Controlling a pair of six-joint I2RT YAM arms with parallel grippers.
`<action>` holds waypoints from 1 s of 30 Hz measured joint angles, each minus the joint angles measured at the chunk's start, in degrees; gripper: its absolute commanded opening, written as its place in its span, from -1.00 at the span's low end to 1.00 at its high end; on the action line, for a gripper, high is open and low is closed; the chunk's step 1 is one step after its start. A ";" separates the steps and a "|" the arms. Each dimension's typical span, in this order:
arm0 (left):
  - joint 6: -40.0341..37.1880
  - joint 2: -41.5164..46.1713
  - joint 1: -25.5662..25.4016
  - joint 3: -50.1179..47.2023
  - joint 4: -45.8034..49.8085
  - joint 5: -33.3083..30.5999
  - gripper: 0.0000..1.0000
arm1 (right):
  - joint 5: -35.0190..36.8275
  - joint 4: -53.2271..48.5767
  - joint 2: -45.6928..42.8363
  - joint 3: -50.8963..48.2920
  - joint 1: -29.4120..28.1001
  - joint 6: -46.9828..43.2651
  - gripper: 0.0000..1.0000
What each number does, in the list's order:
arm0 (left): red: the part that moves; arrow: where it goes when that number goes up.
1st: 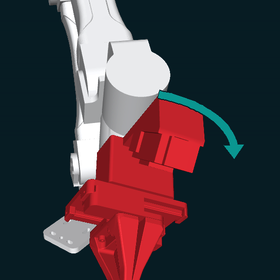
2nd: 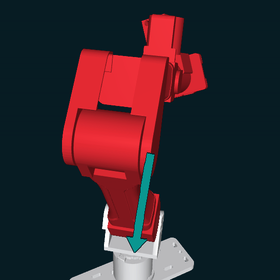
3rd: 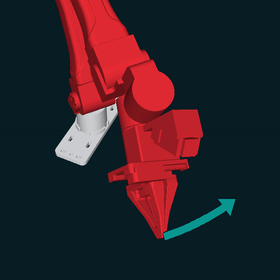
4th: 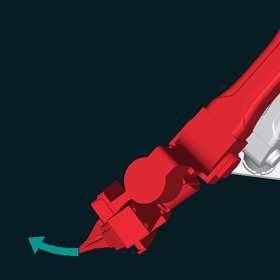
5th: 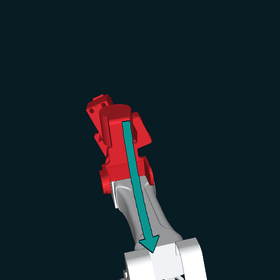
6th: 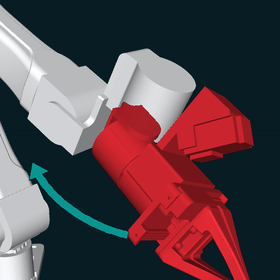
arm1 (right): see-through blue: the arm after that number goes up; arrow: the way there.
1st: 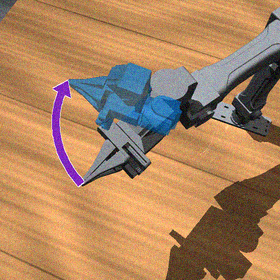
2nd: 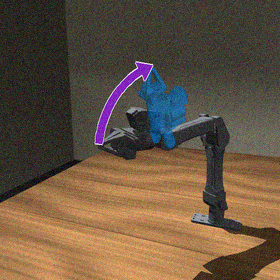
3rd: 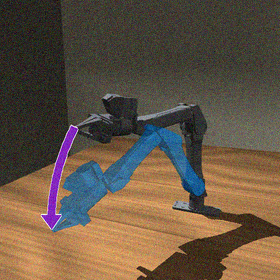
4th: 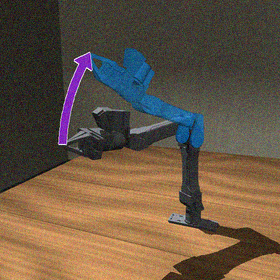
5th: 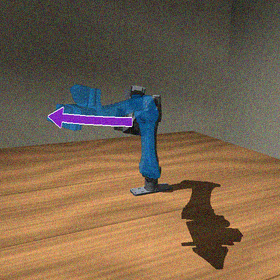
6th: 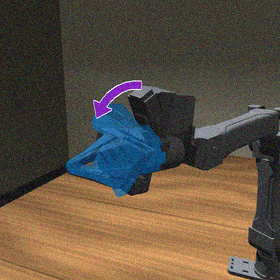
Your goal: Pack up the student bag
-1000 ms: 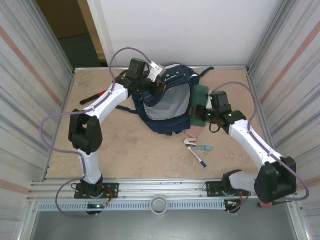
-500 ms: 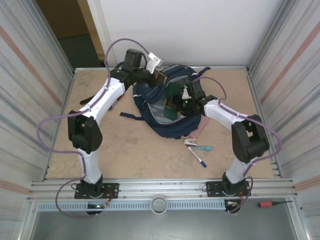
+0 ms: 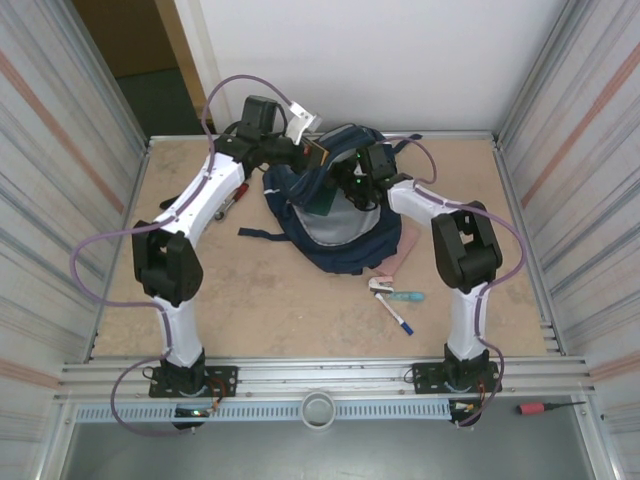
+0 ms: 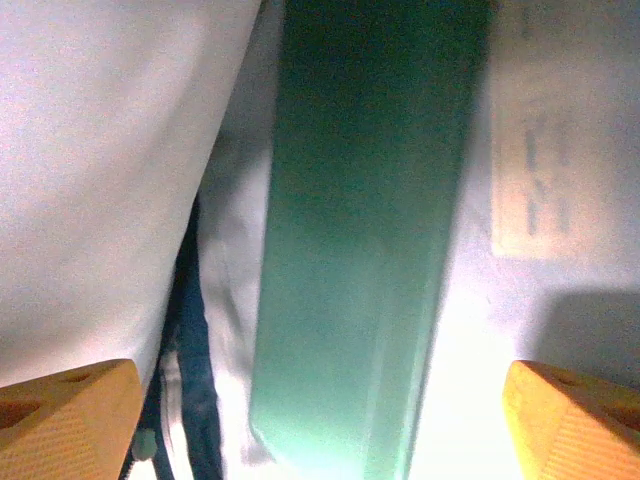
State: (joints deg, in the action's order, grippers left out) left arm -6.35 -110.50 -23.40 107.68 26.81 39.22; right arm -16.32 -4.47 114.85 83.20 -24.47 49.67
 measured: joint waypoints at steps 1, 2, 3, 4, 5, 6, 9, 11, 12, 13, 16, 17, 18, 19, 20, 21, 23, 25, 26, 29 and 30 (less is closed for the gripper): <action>-0.02 0.00 0.04 0.00 0.04 -0.02 -1.00 | -0.02 0.15 -1.95 -2.38 0.02 -0.76 0.83; -0.02 0.00 0.13 0.00 0.02 -0.02 -1.00 | -0.15 0.02 -4.15 -5.05 0.09 -1.40 0.82; -0.04 0.00 0.20 0.00 0.04 0.00 -1.00 | -0.20 -0.02 -6.82 -8.04 0.15 -2.23 0.82; -0.07 0.00 0.22 0.00 0.02 -0.02 -1.00 | -0.22 -0.39 -9.92 -11.21 0.20 -3.10 0.82; -0.15 0.00 0.35 0.00 0.04 0.00 -1.00 | -0.04 -1.38 -13.88 -14.64 0.20 -4.24 0.83; -0.26 -0.04 0.48 0.00 0.04 0.04 -1.00 | 0.15 -2.19 -17.25 -17.33 0.20 -5.35 0.83; -0.33 -0.07 1.31 0.00 0.02 0.66 -1.00 | 2.67 -6.10 -29.24 -24.28 0.20 -8.83 0.86; -0.48 -0.09 1.99 0.00 0.00 1.29 -1.00 | 5.77 -8.92 -36.74 -27.76 0.66 -10.62 0.88; -0.50 -0.07 2.25 -0.02 0.00 1.53 -1.00 | 7.43 -9.86 -39.50 -29.31 1.09 -11.15 0.89; -0.50 -0.07 2.51 -0.02 -0.02 1.79 -1.00 | 9.53 -11.02 -42.18 -31.21 1.79 -11.43 0.91; -0.35 -0.09 3.21 -0.02 -0.26 3.02 -1.00 | 14.95 -13.66 -46.73 -36.85 4.13 -11.56 0.95; -0.20 -0.09 3.48 -0.02 -0.44 3.41 -1.00 | 16.22 -14.53 -47.34 -38.56 4.90 -11.54 0.95; 0.13 -0.11 3.78 -0.02 -0.59 3.85 -1.00 | 17.25 -15.39 -47.58 -40.00 5.57 -11.56 0.96; 0.37 -0.20 4.11 -0.02 -0.79 4.35 -1.00 | 18.23 -16.06 -47.58 -41.27 6.12 -11.56 0.97; 0.68 -0.33 4.42 0.00 -1.05 4.76 -1.00 | 18.82 -16.96 -47.43 -42.10 6.47 -11.56 0.97; 0.87 -0.52 4.72 0.00 -1.29 5.14 -1.00 | 19.37 -17.62 -47.17 -42.38 6.49 -11.56 0.98; 1.33 -1.07 5.14 0.28 -1.51 5.92 -1.00 | 20.06 -17.94 -45.97 -42.40 6.05 -11.54 0.98; 1.81 -1.68 5.31 0.70 -1.84 6.45 -1.00 | 20.98 -17.62 -43.80 -42.40 4.76 -11.50 0.99; 1.97 -1.86 5.31 0.76 -2.10 6.67 -1.00 | 21.16 -17.44 -42.80 -42.40 4.37 -11.39 0.99; 2.56 -2.14 5.31 0.76 -2.89 7.08 -1.00 | 21.38 -16.33 -38.97 -42.38 3.98 -11.37 0.95; 2.80 -2.16 5.31 0.76 -3.02 7.17 -1.00 | 21.49 -15.91 -37.57 -42.36 4.42 -11.37 0.93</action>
State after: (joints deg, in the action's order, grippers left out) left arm -3.55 -112.66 -18.09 108.44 23.79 46.39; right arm 5.17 -20.38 77.28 40.84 -20.05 38.30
